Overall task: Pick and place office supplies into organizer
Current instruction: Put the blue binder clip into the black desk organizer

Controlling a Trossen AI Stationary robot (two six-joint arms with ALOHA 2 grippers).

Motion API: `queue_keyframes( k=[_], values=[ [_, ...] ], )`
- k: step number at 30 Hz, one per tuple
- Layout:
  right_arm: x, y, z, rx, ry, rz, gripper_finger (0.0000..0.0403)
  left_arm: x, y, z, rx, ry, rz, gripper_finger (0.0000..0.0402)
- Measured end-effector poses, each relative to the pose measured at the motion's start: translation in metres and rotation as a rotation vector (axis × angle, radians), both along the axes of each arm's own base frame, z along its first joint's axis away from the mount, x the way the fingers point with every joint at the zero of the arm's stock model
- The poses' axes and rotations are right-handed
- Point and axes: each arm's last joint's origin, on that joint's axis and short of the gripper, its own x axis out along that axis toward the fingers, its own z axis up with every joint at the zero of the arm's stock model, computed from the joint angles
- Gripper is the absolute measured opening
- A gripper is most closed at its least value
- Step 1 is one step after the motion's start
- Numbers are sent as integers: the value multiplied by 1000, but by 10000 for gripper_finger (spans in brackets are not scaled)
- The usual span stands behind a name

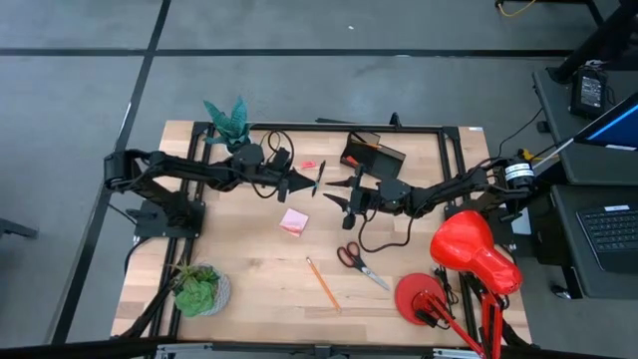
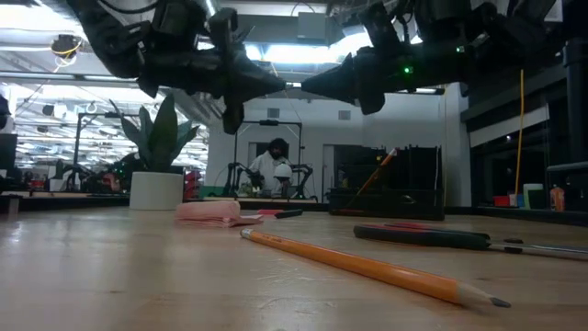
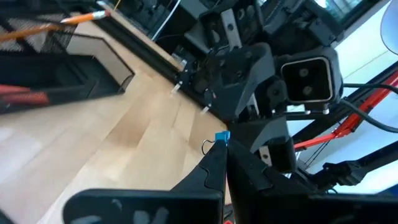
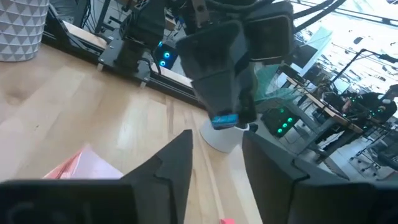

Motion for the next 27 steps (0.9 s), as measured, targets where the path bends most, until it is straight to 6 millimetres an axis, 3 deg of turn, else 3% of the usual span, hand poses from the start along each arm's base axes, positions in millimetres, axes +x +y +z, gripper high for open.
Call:
queue_keyframes(
  k=[10,27],
  values=[
    [8,0,12,0,-30,-9,167,20,4,3,30,13,-26,3],
    [9,-3,6,-1,51,-26,168,21,3,3,21,13,-29,2]
  ],
)
